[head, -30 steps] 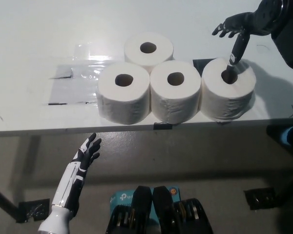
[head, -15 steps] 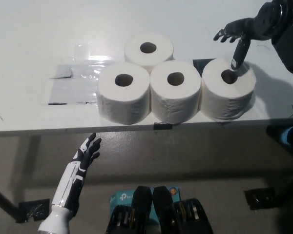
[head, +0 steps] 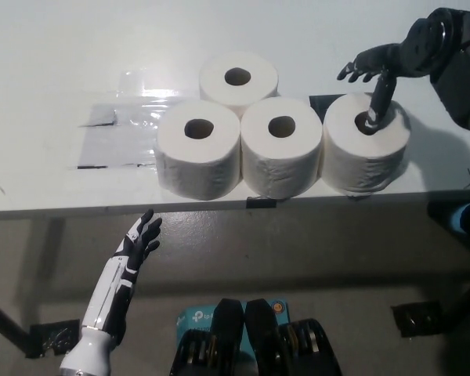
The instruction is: A few rolls of toilet paper are kept infront of the robot and the robot uses its right hand to lift one of the rolls and and places it on top of the other rolls to stack it.
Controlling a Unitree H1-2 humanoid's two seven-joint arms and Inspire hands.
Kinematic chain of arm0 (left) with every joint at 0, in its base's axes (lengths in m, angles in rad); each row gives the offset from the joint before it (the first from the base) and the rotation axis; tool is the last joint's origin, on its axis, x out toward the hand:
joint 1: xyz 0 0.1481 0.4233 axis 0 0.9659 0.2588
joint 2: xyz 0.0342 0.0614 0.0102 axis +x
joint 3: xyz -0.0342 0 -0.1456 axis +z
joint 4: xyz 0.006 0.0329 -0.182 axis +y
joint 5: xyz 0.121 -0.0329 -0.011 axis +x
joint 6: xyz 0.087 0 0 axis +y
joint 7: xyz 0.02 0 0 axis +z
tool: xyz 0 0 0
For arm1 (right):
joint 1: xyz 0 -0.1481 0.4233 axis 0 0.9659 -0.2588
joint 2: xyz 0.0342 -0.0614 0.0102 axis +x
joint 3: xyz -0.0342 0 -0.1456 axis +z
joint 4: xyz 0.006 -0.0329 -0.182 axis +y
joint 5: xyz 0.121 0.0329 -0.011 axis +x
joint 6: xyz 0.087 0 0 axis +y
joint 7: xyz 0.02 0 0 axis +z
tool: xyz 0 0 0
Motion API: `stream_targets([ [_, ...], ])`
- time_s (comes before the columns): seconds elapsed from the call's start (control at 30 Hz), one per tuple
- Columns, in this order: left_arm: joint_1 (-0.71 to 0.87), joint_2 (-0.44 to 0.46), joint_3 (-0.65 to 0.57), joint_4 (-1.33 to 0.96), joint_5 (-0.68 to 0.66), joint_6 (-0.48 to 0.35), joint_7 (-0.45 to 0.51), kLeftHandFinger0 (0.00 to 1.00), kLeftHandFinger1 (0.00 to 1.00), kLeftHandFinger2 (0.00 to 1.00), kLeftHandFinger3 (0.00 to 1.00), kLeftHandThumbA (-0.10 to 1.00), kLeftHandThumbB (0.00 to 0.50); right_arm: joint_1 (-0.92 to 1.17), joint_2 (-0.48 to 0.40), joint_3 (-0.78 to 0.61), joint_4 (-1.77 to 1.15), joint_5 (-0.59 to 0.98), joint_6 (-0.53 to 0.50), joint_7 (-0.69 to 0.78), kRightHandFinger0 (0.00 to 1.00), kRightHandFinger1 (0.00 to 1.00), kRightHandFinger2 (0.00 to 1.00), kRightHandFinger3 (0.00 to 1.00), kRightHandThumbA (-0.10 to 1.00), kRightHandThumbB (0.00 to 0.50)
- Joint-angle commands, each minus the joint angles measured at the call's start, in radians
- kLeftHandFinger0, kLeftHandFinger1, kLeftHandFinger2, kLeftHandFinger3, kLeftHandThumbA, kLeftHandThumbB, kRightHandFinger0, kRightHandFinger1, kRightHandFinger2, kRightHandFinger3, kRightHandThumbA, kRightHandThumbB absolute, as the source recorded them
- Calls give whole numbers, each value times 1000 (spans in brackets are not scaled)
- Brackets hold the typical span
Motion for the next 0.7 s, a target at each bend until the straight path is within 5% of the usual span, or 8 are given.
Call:
stream_targets([
  [0.0,-14,1,2,-26,-5,-28,-4,1000,1000,1000,1000,1000,434,-15,9,-5,10,-9,-60,-95,1000,1000,1000,1000,1000,258],
  [0.1,-14,3,2,-30,-6,-25,-6,1000,1000,1000,1000,1000,452,2,34,10,21,-32,-25,-171,1000,1000,1000,1000,1000,315],
  [0.3,-18,-2,1,-30,-5,-23,-3,1000,1000,1000,1000,1000,490,30,76,56,42,-84,-1,-290,1000,1000,1000,1000,1000,297],
  [0.37,-19,-3,1,-32,-2,-21,-2,1000,1000,1000,1000,1000,486,35,93,95,57,-119,22,-314,1000,1000,1000,1000,615,305],
  [0.4,-19,-3,1,-33,-5,-20,-3,1000,1000,1000,1000,1000,477,36,100,115,64,-131,34,-313,856,1000,1000,1000,378,312],
  [0.47,-24,1,5,-37,-9,-16,-5,1000,1000,1000,1000,1000,451,47,109,176,73,-181,37,-340,483,642,790,1000,-31,263],
  [0.57,-24,2,4,-38,-7,-18,-5,1000,1000,1000,1000,1000,463,74,98,259,70,-243,10,-443,354,446,590,1000,-74,221],
  [0.67,-24,0,5,-40,-9,-12,-4,1000,1000,1000,1000,1000,468,97,83,273,64,-241,-1,-544,390,495,630,953,-100,233],
])
